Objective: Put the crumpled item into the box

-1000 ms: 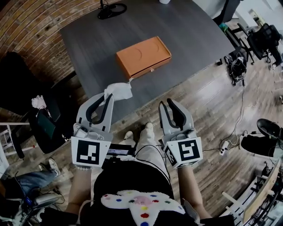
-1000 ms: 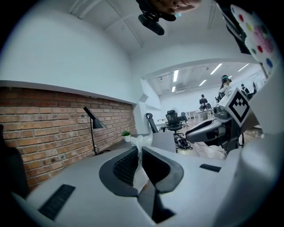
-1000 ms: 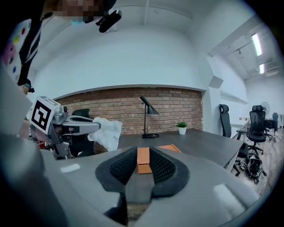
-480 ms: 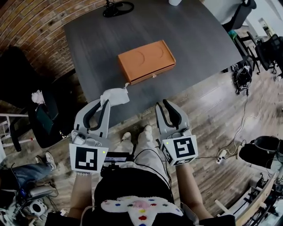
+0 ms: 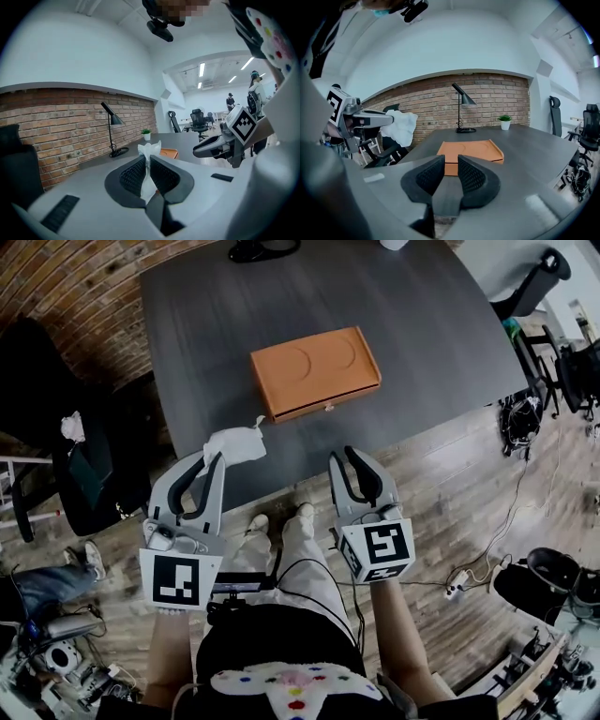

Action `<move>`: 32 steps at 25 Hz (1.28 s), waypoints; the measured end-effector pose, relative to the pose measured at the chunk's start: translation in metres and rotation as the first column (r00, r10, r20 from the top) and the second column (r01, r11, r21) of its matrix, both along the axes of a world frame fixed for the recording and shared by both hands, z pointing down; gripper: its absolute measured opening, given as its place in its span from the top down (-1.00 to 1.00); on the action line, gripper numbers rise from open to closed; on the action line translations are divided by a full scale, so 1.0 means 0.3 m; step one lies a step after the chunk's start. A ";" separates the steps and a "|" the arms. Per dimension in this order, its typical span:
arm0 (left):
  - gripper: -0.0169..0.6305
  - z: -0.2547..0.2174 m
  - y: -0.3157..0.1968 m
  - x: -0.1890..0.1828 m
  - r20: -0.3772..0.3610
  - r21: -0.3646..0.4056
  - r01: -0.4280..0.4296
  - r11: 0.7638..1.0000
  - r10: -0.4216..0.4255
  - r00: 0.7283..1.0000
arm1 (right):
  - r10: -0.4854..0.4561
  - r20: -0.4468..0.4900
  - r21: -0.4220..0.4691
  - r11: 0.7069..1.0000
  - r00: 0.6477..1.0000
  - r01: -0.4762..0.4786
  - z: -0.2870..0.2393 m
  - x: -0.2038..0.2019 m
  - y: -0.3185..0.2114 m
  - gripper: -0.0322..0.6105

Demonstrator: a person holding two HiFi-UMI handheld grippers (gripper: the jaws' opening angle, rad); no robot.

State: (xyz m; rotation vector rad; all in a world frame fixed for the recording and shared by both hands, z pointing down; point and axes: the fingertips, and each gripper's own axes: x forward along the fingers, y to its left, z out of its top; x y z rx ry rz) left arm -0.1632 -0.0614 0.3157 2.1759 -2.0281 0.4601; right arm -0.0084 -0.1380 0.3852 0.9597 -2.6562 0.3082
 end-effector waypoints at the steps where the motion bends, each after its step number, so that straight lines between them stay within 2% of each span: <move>1: 0.86 0.006 -0.006 -0.001 0.000 -0.002 0.008 1.000 -0.008 1.000 | -0.007 -0.003 -0.006 1.000 1.000 0.007 0.013 -0.002 -0.012 0.65; 12: 0.86 0.088 -0.070 -0.020 -0.006 -0.030 0.074 0.997 -0.074 0.997 | -0.052 -0.036 -0.066 0.997 0.998 0.049 0.171 -0.053 -0.157 0.60; 32: 0.86 0.154 -0.100 -0.077 -0.007 -0.066 0.154 0.986 -0.155 0.988 | -0.090 -0.181 -0.123 0.990 0.979 0.068 0.440 -0.114 -0.331 0.60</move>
